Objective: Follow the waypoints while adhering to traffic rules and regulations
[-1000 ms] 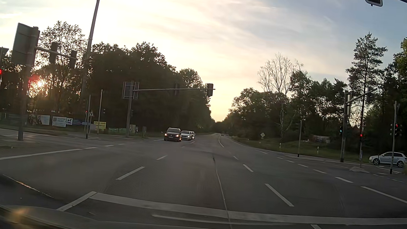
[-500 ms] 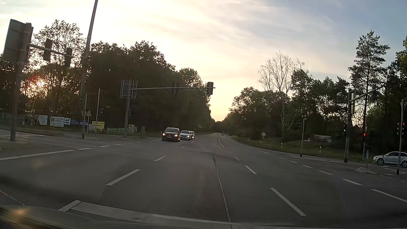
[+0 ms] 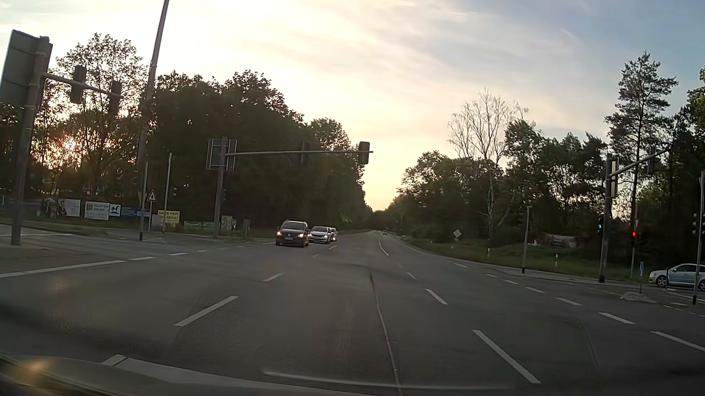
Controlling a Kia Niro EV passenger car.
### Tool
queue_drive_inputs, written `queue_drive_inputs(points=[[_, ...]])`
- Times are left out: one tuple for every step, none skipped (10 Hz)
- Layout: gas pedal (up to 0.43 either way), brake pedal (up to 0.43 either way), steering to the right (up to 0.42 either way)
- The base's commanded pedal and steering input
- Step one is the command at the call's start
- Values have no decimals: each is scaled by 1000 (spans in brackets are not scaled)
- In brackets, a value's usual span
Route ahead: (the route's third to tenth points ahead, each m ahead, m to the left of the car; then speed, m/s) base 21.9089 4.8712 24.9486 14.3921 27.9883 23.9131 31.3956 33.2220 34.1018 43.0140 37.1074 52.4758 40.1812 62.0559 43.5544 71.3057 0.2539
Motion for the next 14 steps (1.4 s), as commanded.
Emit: queue_drive_inputs(points=[[0,268,2],[0,274,1],[0,274,1],[0,305,1],[0,366,2],[0,433,1],[0,457,1],[0,445,1],[0,439,1],[0,433,1],[0,427,1],[0,421,1],[0,415,1],[0,415,1]])
